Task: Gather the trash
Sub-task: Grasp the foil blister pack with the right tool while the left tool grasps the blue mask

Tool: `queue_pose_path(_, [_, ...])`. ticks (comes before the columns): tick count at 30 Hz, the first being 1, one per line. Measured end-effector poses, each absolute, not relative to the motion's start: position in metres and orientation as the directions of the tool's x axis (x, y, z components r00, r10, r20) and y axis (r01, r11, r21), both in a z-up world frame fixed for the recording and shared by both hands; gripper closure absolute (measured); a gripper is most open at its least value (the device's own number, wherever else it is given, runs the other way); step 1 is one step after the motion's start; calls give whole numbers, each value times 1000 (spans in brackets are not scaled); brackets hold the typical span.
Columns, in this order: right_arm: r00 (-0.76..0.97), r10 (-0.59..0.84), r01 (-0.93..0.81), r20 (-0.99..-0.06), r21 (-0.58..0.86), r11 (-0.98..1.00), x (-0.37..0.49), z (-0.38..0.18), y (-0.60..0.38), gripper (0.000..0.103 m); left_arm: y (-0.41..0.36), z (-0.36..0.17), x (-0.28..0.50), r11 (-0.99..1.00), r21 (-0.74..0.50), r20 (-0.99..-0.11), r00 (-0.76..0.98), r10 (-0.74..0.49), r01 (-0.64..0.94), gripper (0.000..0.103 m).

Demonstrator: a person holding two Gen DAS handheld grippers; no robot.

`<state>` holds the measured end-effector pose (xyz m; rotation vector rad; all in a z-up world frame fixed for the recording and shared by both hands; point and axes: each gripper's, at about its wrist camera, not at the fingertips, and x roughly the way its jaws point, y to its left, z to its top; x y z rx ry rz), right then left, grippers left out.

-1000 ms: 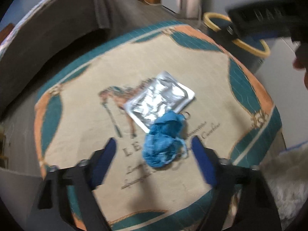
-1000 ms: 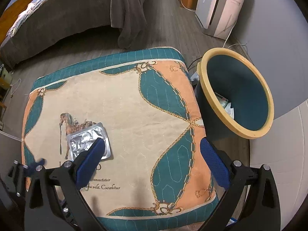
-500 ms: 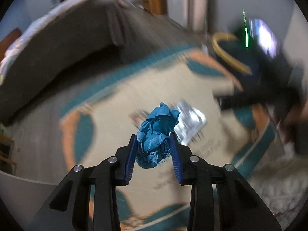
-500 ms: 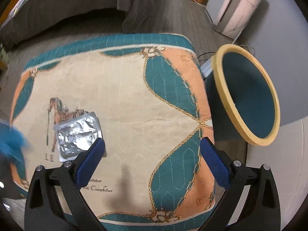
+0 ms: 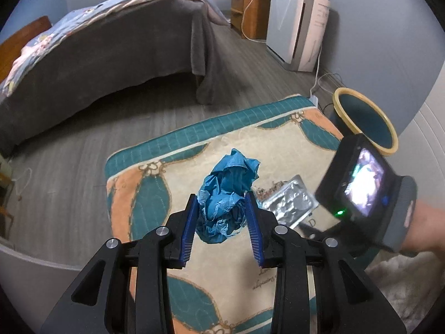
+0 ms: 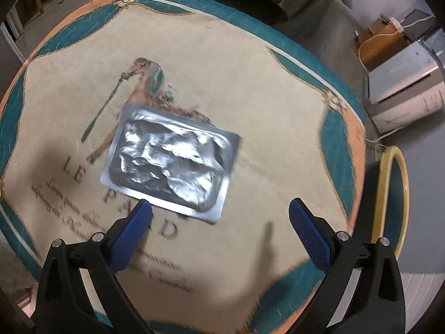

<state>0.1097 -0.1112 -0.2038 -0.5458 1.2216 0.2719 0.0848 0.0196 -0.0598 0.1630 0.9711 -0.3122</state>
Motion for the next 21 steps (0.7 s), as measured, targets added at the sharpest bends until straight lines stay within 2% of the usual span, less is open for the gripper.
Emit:
queue_pose_path(10, [324, 18, -541, -946, -170, 824, 138, -205, -76, 6, 61, -72, 105, 968, -95, -845, 495, -202, 233, 67])
queue_pose_path(17, [238, 113, -459, -965, -9, 888, 164, -217, -91, 6, 72, -78, 114, 969, -125, -852, 478, -214, 212, 67])
queue_pose_path(21, [228, 120, -466, -966, 0, 885, 159, -213, -94, 10, 68, -80, 115, 967, -127, -856, 467, -220, 222, 67])
